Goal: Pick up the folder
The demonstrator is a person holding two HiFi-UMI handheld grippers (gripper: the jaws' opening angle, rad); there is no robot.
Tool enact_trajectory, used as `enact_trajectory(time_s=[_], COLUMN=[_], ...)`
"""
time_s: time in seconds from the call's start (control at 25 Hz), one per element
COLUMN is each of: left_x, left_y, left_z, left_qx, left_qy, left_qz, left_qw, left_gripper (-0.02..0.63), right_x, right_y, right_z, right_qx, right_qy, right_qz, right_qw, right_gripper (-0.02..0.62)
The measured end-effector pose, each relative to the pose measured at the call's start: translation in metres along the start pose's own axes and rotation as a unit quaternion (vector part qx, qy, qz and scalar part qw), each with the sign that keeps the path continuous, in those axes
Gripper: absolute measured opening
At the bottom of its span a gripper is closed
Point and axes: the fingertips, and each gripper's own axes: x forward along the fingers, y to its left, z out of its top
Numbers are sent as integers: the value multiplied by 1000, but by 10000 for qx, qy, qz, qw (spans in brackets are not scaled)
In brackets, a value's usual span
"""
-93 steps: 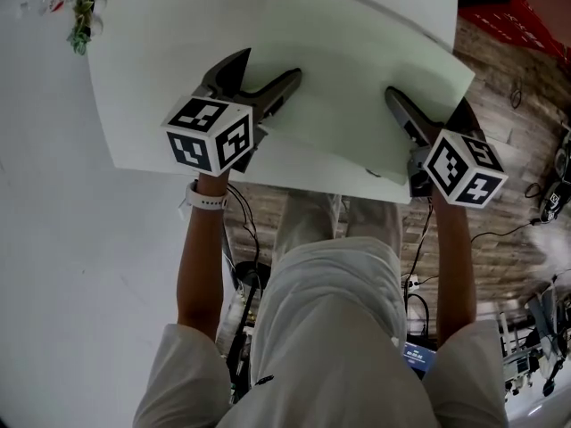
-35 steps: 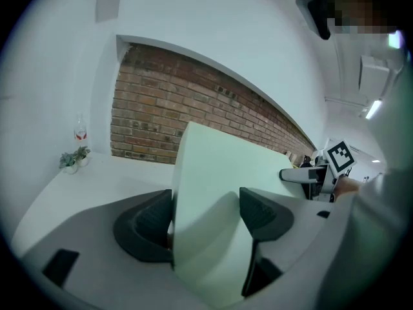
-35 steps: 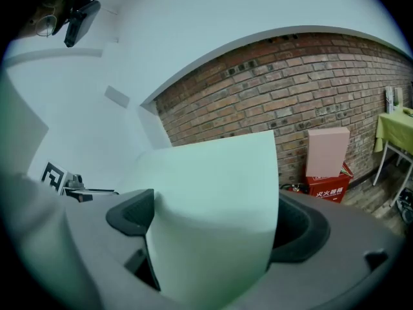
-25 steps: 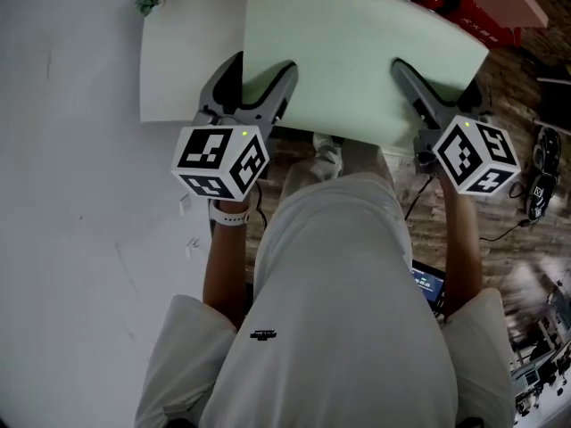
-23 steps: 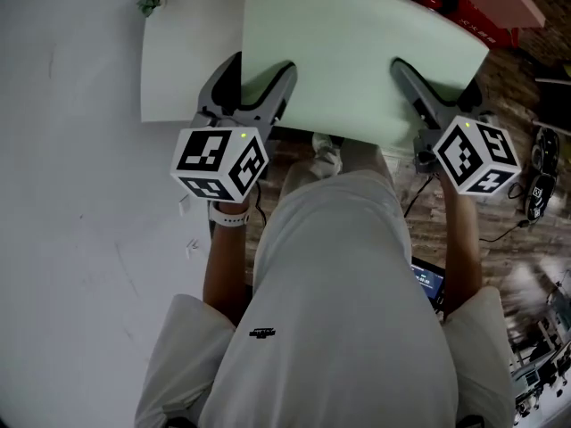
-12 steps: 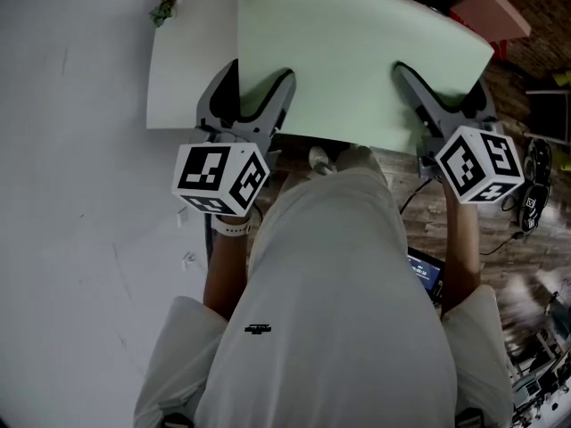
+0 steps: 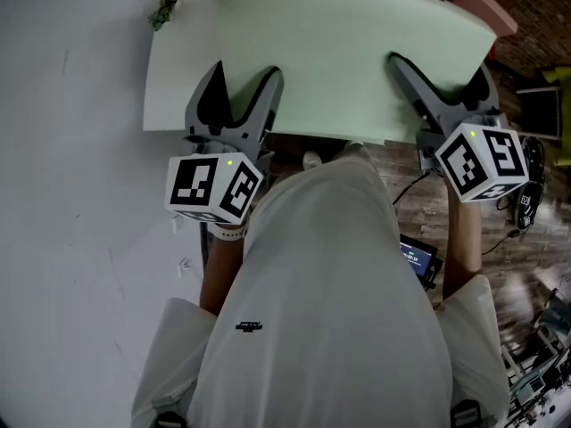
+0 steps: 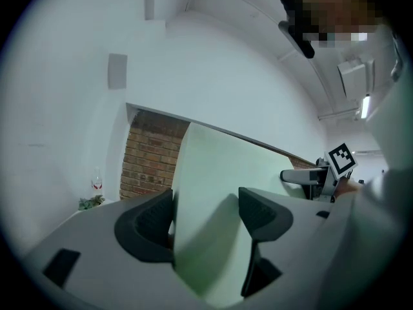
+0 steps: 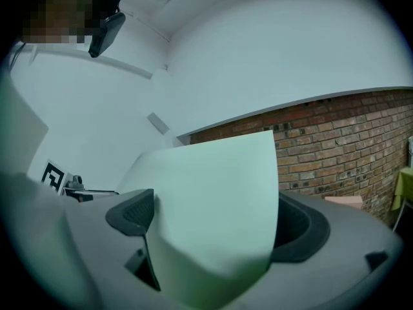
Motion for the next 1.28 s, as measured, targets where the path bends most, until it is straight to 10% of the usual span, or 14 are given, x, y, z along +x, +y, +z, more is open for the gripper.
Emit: enact_trajectory(time_s=[1.28], left_x=[-10], left_y=[-32], left_z=[-13], left_qx=[124], left_qy=[43], left_qz=[-163], left_qw=[9998], left_gripper=[328], right_x=[-44], right_y=[-9], right_z=[-12], right_qx=[40], right_qy=[-147], right_qz=[-230], right_qw=[9996], right_gripper=[554])
